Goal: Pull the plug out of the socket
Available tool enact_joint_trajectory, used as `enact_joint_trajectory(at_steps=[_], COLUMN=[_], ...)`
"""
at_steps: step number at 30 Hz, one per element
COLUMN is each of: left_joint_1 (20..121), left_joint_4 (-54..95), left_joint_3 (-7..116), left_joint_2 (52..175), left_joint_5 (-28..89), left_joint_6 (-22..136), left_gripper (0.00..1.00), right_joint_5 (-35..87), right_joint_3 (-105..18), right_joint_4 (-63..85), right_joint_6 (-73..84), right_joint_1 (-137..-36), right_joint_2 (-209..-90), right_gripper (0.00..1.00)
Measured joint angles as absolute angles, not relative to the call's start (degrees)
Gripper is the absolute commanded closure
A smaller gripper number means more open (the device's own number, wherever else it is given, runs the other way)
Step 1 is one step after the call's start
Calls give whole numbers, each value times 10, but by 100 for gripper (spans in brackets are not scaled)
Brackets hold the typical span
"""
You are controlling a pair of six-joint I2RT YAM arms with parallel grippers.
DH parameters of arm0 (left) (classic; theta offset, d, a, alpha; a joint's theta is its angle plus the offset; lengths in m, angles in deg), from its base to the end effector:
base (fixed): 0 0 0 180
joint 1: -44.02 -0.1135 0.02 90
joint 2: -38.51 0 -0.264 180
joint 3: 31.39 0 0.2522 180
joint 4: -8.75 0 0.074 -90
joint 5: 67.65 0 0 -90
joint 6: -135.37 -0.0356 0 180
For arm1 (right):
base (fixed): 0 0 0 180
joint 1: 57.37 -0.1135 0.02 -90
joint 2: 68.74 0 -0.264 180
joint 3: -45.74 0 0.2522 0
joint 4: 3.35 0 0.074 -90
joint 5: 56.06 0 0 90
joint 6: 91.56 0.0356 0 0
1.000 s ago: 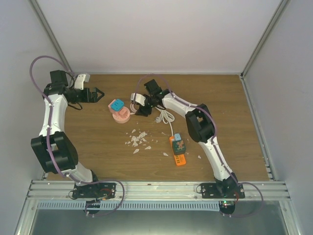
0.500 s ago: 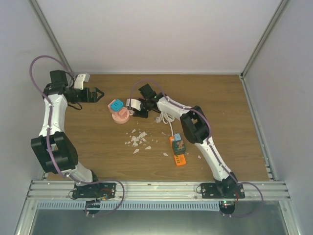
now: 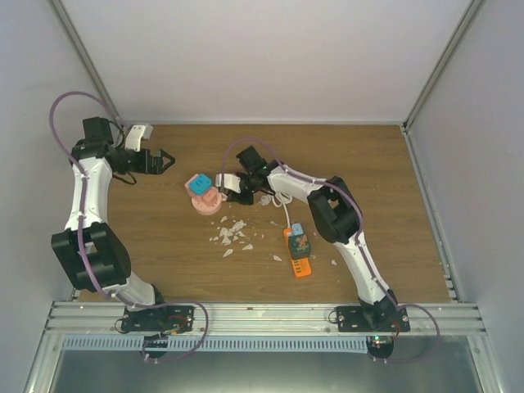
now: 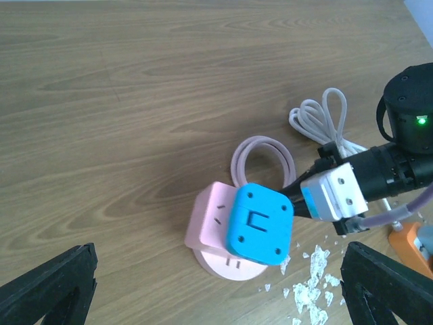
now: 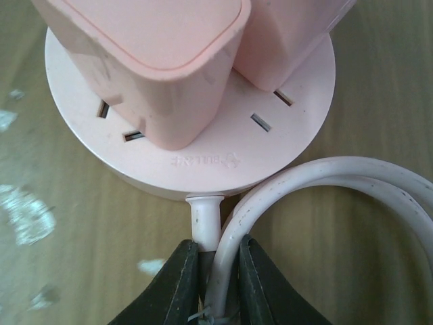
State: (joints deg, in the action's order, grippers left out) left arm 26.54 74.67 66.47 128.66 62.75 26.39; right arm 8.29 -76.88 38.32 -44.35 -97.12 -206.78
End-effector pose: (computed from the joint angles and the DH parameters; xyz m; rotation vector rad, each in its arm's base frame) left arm 0.3159 0.0753 0.3254 0.2758 2.3368 -0.6094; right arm 0.3877 0.3425 0.1339 -1.7790 1.7717 0.5505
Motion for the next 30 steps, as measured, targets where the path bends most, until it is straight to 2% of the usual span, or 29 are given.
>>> enact_joint_trajectory(at_steps=[12,15,22,26,30], left_joint_1=[313,343,407,446,489], left_joint_4=[761,759,739,714,681], left_joint_3=[579,538,477,426,375], left_joint_2=[1226,1198,1142,1095,1046], left_joint_5=[605,584,555,538,517], left_joint_6=[142,110,60,41,32], left_gripper=[1,1,1,1,1], right_joint_5=[77,75,66,54,38], right_joint_3=[-552,-503,-442,-421,-414], right_joint_4=[367,361,361,370,378], right_joint_6=[-472,-474,-458,-436,-417], right_joint_1=[-972,-972,-973,-973,-973], right_joint_2=[-1928,-1895,-1852,-1835,-1818], right_gripper=[99,95,77,64,46])
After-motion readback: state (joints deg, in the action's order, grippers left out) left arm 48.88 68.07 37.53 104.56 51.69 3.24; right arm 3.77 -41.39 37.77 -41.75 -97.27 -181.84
